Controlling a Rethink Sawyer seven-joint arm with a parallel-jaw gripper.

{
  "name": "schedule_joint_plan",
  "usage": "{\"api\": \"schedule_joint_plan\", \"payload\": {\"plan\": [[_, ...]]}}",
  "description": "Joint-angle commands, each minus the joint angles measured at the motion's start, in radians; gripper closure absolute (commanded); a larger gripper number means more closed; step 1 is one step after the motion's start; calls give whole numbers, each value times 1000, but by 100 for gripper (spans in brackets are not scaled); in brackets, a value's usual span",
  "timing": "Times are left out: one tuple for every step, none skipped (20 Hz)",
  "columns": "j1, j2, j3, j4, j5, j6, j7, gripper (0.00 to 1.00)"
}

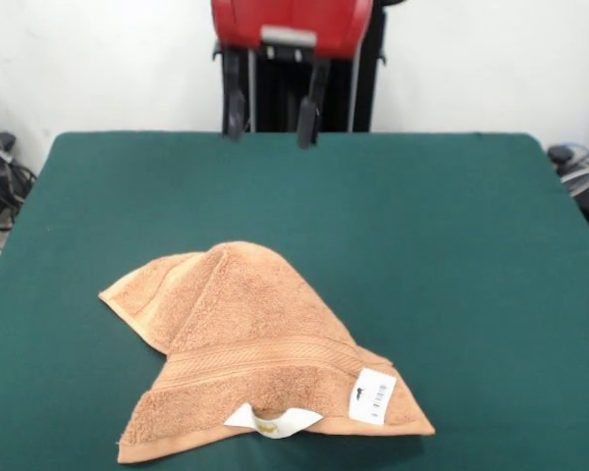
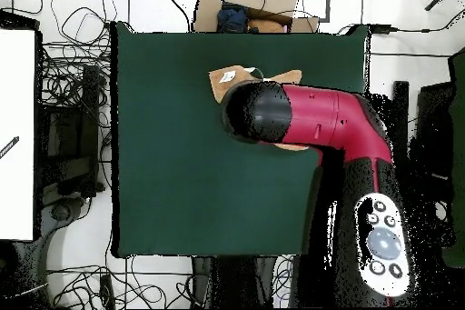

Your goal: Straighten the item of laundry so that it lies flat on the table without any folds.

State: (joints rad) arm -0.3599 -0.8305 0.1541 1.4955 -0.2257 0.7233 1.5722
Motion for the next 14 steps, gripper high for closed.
{"api": "schedule_joint_plan", "payload": {"plan": [[39,126,25,69,-55,-56,75,0],[40,132,22,69,-58,-65,77,0],[41,141,19,67,-61,-75,80,0],[40,146,19,66,-62,-84,80,0],[40,155,18,63,-64,-93,82,0],[39,163,17,61,-66,-102,83,0],[41,174,14,55,-69,-110,86,0],[42,181,10,50,-71,-116,89,0],[45,190,6,45,-75,-123,92,0],[47,199,2,40,-79,-130,95,0],[50,207,-2,35,-82,-135,97,0],[50,212,-5,37,-84,-143,97,0],[50,217,-7,35,-84,-149,96,0],[52,219,-11,31,-85,-150,96,0]]}}
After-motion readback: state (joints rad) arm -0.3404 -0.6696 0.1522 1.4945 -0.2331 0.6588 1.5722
